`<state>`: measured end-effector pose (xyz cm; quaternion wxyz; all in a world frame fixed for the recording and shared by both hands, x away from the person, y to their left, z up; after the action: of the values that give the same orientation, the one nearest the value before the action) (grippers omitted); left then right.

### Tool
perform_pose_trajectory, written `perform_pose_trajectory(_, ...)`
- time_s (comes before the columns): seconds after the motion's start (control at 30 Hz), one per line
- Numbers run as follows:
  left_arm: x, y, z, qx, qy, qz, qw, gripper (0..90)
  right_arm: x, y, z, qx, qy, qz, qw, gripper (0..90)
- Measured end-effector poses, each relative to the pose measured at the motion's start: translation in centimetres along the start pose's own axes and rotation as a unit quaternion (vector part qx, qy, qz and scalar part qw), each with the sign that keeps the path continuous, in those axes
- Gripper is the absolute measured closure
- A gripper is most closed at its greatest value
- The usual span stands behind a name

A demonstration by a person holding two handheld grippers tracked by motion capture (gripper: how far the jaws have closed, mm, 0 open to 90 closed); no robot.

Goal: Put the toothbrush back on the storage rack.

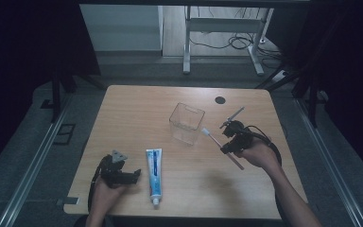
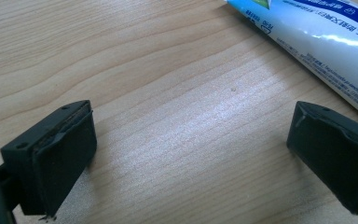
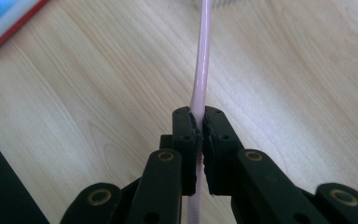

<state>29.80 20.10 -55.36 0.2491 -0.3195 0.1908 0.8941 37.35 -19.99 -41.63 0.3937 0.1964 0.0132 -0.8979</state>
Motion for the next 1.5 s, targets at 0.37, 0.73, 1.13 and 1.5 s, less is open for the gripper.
perform_pose_trajectory(0.37, 0.0, 0.0, 0.0, 0.0, 0.0, -0.001, 1.0, 1.5, -1.7, 0.2, 1.0, -0.001, 0.025, -0.009, 0.9996, 83.8)
perform_pose_trajectory(0.73, 0.0, 0.0, 0.0, 0.0, 0.0, -0.002, 1.0, 1.4, -3.6, 0.2, 1.8, 0.01, 0.055, -0.014, 0.9983, 83.8)
perform_pose_trajectory(1.13, 0.0, 0.0, 0.0, 0.001, -0.002, -0.003, 1.0, 1.3, -5.9, 0.2, 2.4, 0.022, 0.088, -0.022, 0.9957, 83.8)
perform_pose_trajectory(1.5, 0.0, 0.0, 0.0, 0.001, -0.002, -0.003, 1.0, 1.2, -7.8, 0.6, 1.9, 0.029, 0.11, -0.03, 0.9931, 83.8)
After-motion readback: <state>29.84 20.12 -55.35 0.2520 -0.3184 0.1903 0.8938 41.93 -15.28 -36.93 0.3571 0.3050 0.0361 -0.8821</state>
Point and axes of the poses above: each handheld gripper's, and its own axes: z roughly backward along the jaws, x roughly out of its underside, y roughly to its right, the point moved 1 cm from there along -z, roughly forward along the jaws, and after that the axes turned 12 degrees about x, right-handed, at the moved point
